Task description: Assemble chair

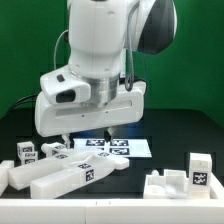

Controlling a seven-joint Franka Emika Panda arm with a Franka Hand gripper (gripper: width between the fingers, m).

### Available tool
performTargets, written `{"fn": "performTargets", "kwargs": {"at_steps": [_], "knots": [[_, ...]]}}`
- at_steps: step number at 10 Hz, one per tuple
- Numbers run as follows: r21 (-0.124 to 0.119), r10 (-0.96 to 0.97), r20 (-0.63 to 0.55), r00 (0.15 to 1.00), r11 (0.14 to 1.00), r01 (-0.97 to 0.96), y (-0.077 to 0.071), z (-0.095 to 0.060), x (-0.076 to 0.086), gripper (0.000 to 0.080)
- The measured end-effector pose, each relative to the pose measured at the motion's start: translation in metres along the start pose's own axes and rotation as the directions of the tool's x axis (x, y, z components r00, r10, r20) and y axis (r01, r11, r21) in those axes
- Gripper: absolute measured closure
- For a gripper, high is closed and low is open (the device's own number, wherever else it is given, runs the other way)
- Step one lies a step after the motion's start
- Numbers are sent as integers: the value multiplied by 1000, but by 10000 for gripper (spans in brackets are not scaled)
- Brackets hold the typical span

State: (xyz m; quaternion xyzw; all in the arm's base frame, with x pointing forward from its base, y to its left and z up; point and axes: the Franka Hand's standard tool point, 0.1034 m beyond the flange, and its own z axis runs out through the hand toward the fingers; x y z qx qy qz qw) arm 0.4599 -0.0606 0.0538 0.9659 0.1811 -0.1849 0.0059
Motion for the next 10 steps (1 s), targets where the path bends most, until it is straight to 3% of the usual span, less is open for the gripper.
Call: {"fn": "performTargets", "kwargs": {"at_steps": [2,4,5,7,10], "knots": [[16,-38,97,995,999,36,11,22,-25,151],[-13,-22,232,972,1000,26,26,23,-51,151],[1,-17,289,957,1000,18,22,26,-55,151],[2,-22,330,944,1000,23,23,28,-50,151],[58,-162,316,935,987,152,27,42,-63,151]]}}
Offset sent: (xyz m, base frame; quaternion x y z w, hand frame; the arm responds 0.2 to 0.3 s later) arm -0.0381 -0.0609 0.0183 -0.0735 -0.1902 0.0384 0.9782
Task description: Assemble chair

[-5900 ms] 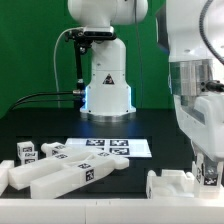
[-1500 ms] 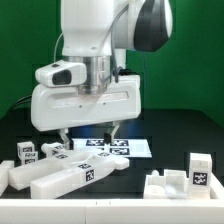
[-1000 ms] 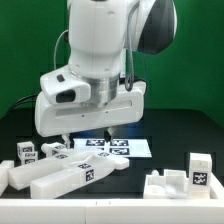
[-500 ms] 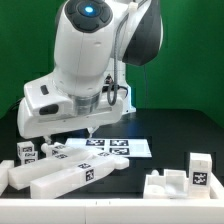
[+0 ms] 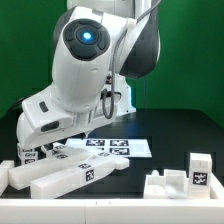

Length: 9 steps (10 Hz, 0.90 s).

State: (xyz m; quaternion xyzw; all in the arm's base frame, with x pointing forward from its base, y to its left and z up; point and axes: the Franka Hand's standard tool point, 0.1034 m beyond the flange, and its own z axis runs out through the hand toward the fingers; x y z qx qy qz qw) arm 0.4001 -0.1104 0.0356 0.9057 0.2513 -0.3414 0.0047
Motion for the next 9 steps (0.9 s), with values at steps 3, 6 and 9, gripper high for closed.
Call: {"fn": "performTargets", "kwargs": {"at_steps": [3,6,9], "knots": [[-14,-48,-38,998,999,48,6,-5,-2,151],[-30,6,-61,998,1000,-8,13,-4,3,151],[-40,17,-76,997,999,-20,16,-5,5,151]]}}
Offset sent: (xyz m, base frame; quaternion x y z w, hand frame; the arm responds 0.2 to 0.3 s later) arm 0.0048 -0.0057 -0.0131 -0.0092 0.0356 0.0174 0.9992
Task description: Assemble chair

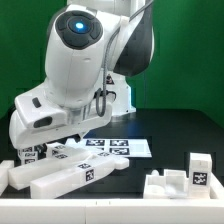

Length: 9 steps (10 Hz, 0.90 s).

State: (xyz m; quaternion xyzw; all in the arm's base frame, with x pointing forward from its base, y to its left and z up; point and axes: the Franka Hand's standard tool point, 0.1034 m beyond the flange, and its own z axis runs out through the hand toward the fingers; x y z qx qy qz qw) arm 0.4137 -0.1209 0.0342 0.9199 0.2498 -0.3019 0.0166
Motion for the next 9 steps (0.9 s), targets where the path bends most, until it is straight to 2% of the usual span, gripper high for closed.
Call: {"fn": "performTargets", "kwargs": {"at_steps": [1,2,3,4,5,6,9], "knots": [[-3,14,-4,1000,1000,-15,-4,2,1,151],[4,83,-11,996,997,-83,-30,17,2,151],[15,30,5,1000,999,-30,-40,22,-2,151],[12,38,-2,999,999,-38,-34,19,-1,151],[6,32,-10,999,999,-32,-35,21,0,151],[-12,16,-44,999,1000,-17,-38,25,2,151],[-13,-111,-43,993,994,110,-36,36,-6,151]]}}
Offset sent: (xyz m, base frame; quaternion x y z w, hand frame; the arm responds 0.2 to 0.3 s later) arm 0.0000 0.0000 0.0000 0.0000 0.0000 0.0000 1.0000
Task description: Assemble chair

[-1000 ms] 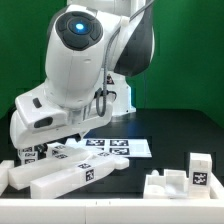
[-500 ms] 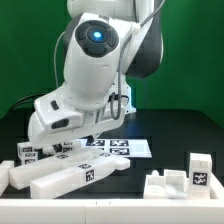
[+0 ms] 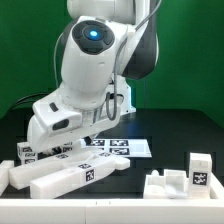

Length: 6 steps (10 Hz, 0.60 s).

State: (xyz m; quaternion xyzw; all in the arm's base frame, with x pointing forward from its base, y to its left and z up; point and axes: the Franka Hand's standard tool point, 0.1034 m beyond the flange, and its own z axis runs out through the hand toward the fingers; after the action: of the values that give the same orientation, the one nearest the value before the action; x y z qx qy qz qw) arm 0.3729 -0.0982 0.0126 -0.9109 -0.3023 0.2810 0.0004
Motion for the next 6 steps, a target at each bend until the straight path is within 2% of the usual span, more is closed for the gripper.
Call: {"fn": "performTargets", "kwargs": {"at_steps": [1,2,6], "knots": [[-8,-27,-6,1000,1000,27,-5,5,-1,151],[-3,-36,-8,999,999,36,-9,8,-4,151],[16,-51,-10,999,999,51,-3,17,-18,151]]}}
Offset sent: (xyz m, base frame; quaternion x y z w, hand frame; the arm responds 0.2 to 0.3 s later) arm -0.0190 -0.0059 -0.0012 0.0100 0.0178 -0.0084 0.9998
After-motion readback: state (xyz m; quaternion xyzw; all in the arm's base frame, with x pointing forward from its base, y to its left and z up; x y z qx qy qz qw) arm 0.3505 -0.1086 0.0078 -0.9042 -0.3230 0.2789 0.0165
